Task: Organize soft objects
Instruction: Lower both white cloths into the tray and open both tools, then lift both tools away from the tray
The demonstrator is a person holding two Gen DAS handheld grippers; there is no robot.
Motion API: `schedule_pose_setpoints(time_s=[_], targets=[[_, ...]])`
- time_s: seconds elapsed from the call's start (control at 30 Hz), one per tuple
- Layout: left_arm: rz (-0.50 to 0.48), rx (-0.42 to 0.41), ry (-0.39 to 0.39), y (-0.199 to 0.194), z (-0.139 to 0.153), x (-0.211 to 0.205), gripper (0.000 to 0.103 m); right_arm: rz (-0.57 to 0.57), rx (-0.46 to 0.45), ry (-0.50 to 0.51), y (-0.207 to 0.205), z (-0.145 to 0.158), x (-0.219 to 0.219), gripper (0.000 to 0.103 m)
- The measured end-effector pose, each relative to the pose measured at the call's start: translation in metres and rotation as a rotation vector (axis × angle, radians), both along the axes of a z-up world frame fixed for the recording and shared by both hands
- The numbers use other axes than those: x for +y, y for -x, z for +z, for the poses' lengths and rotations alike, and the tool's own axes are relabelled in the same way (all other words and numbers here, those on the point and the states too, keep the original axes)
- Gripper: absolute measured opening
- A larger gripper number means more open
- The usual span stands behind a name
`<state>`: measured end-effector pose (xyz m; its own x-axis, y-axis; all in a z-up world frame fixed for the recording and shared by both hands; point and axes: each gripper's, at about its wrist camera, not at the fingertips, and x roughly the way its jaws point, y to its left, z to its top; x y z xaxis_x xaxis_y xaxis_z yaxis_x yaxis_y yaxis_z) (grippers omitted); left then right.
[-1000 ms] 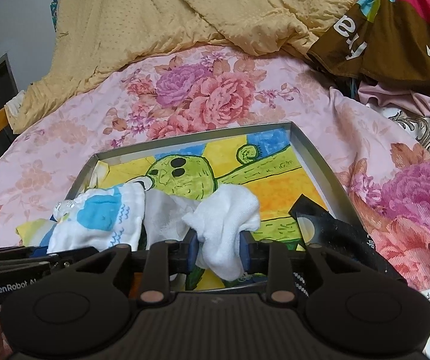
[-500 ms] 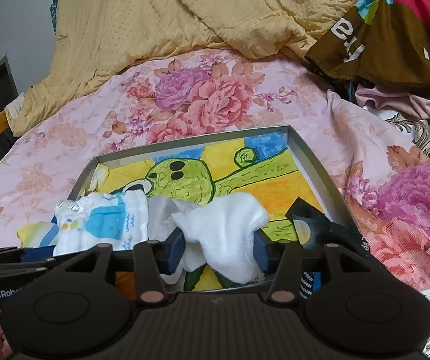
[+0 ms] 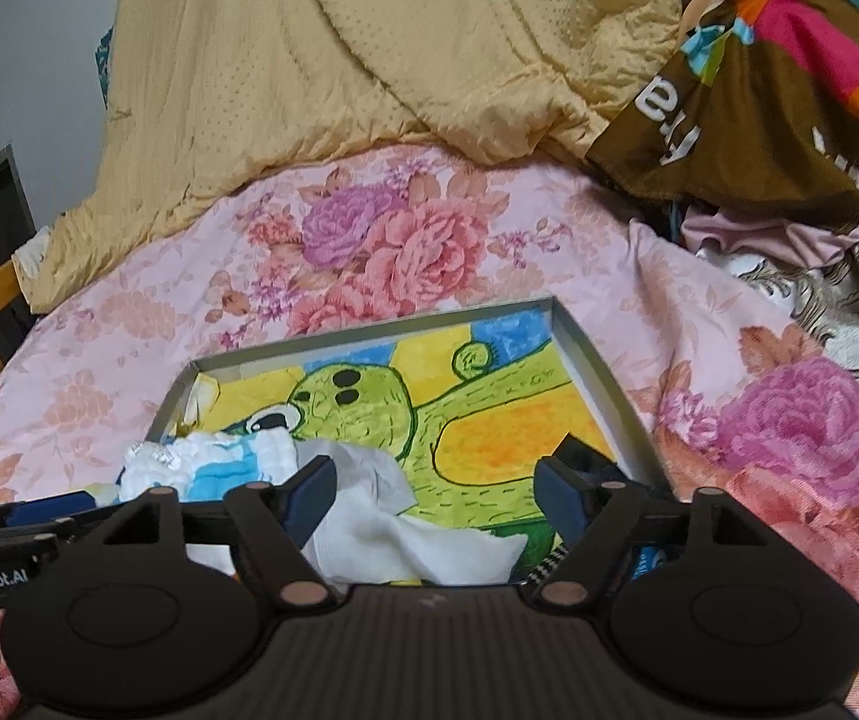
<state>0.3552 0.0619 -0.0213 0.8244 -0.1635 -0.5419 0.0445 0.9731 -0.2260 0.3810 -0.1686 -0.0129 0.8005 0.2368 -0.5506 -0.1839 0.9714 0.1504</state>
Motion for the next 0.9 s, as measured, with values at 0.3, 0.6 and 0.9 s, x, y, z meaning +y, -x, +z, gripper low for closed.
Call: schedule_pose_setpoints(time_s=[0.3, 0.6, 0.9], targets=[[0.022, -0.114, -0.013, 0.044, 0.033, 0.005, 0.092, 0.007, -0.092, -0.023, 0.038, 0.028, -0.009, 0.097], [0.014, -0.212, -0.059, 0.095, 0.064, 0.000, 0.099, 0.045, -0.225, -0.024, 0.086, 0.055, -0.010, 0.102], [0.047, -0.233, -0.050, 0.140, 0.075, 0.009, 0.099, 0.061, -0.276, -0.010, 0.128, 0.064, -0.010, 0.103]])
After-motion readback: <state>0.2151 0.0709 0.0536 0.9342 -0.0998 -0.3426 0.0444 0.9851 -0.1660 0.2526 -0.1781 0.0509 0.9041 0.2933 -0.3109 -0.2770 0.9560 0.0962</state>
